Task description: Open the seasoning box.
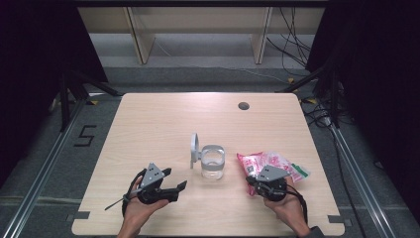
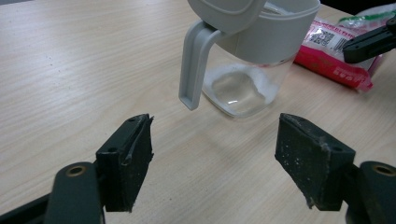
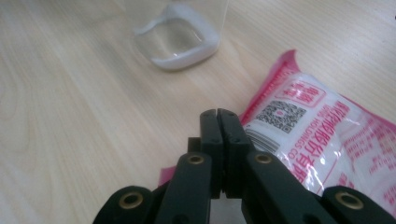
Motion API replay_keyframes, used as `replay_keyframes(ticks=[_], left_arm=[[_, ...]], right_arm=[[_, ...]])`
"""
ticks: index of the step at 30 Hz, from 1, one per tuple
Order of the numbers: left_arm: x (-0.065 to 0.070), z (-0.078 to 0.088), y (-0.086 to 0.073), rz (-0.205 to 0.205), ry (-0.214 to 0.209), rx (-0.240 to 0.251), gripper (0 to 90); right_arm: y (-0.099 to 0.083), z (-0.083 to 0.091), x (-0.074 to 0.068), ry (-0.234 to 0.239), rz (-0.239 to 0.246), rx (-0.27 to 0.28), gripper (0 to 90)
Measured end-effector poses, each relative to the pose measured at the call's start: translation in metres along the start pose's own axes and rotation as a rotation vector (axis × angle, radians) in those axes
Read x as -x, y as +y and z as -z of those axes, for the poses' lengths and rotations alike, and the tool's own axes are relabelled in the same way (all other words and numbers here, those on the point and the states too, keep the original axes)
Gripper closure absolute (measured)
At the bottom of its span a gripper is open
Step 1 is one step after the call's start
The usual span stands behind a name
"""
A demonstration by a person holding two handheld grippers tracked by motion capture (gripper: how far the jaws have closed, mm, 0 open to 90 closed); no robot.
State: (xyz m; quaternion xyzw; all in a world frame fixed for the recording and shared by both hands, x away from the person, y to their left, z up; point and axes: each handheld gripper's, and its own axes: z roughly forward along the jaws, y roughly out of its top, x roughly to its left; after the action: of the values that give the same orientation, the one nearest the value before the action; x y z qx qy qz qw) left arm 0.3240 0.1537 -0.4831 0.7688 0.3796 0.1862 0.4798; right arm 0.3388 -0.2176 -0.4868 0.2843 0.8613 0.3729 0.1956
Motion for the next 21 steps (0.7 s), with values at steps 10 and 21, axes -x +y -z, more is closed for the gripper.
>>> replay_keyframes(ticks=[10,21], left_arm=[[0.001,0.000,0.000,0.009,-0.008,0.002,26.7],[0.002,-0.003,-0.001,0.013,-0.013,-0.013,26.7]], right_arm=[[-0.013,0.015,0.006,-0.001,-0.031,-0.001,90.0],[-0.021,0.023,0.011,-0.013,-0.053,-0.002,90.0]])
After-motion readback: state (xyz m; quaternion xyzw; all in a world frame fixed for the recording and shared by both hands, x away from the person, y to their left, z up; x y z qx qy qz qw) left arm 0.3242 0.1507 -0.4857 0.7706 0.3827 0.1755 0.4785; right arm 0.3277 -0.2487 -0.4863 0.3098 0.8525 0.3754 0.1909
